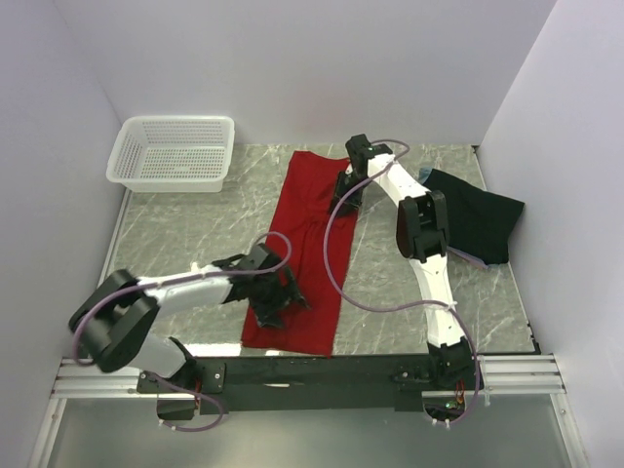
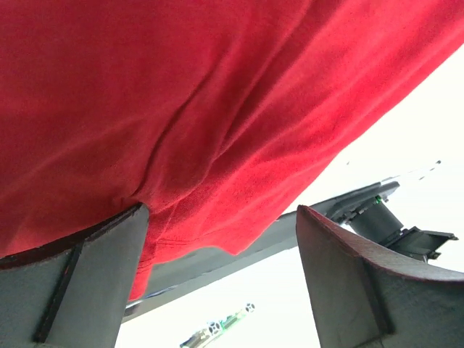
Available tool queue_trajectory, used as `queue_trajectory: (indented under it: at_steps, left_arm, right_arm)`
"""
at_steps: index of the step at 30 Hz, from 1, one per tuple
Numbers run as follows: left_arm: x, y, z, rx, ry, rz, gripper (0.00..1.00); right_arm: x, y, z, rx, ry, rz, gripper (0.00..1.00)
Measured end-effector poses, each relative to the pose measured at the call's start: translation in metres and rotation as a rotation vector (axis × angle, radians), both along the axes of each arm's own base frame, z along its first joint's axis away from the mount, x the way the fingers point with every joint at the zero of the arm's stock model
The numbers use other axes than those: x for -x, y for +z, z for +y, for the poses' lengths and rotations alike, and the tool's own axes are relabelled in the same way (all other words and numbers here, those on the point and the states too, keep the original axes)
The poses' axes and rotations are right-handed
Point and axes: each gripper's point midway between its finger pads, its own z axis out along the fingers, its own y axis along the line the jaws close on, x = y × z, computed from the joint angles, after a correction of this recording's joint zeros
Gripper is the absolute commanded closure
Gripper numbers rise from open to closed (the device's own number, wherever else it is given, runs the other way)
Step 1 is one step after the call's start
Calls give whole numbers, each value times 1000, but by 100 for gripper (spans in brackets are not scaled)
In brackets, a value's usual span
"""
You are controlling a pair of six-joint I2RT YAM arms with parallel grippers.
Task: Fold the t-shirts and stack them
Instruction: Fold the tshirt
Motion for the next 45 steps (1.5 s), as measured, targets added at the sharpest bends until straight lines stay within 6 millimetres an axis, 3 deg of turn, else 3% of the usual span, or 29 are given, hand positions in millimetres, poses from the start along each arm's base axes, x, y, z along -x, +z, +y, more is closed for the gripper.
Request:
queue_trajectory:
  at_steps: [9, 16, 21, 25, 27, 29, 33, 36, 38, 41, 45]
  left_arm:
    - [-13, 6, -68, 34, -117, -6, 9]
    - [-26, 29, -79, 5, -169, -79, 9]
    - [-31, 67, -64, -32, -213, -184, 7]
    - [-27, 97, -36, -63, -214, -275, 6]
    - [-21, 100, -18, -65, -198, -305, 9]
    - [-13, 90, 8, -88, -175, -294, 12]
    - [-14, 61, 56, -174, -98, -231, 18]
    - [-19, 50, 72, -197, -70, -213, 22]
    - [-20, 47, 75, -195, -77, -214, 24]
    - [-21, 43, 76, -181, -95, -212, 28]
    - [-20, 33, 79, -188, -123, -179, 29]
  right_arm:
    - [-27, 3, -8, -47, -28, -44, 56]
    - [-30, 7, -6, -80, -4, -73, 55]
    - [-11, 29, -12, -83, 6, -90, 55]
    - [29, 73, -23, -60, 14, -152, 55]
    - [66, 94, -28, -41, 21, -196, 55]
    - [113, 102, -26, -17, 47, -203, 55]
    - [223, 74, -9, 18, 152, -131, 55]
    - [305, 35, -13, 73, 206, -2, 56]
    - [342, 19, -24, 111, 195, 65, 56]
    - [363, 13, -29, 137, 162, 90, 57]
    - [363, 12, -24, 152, 126, 77, 58]
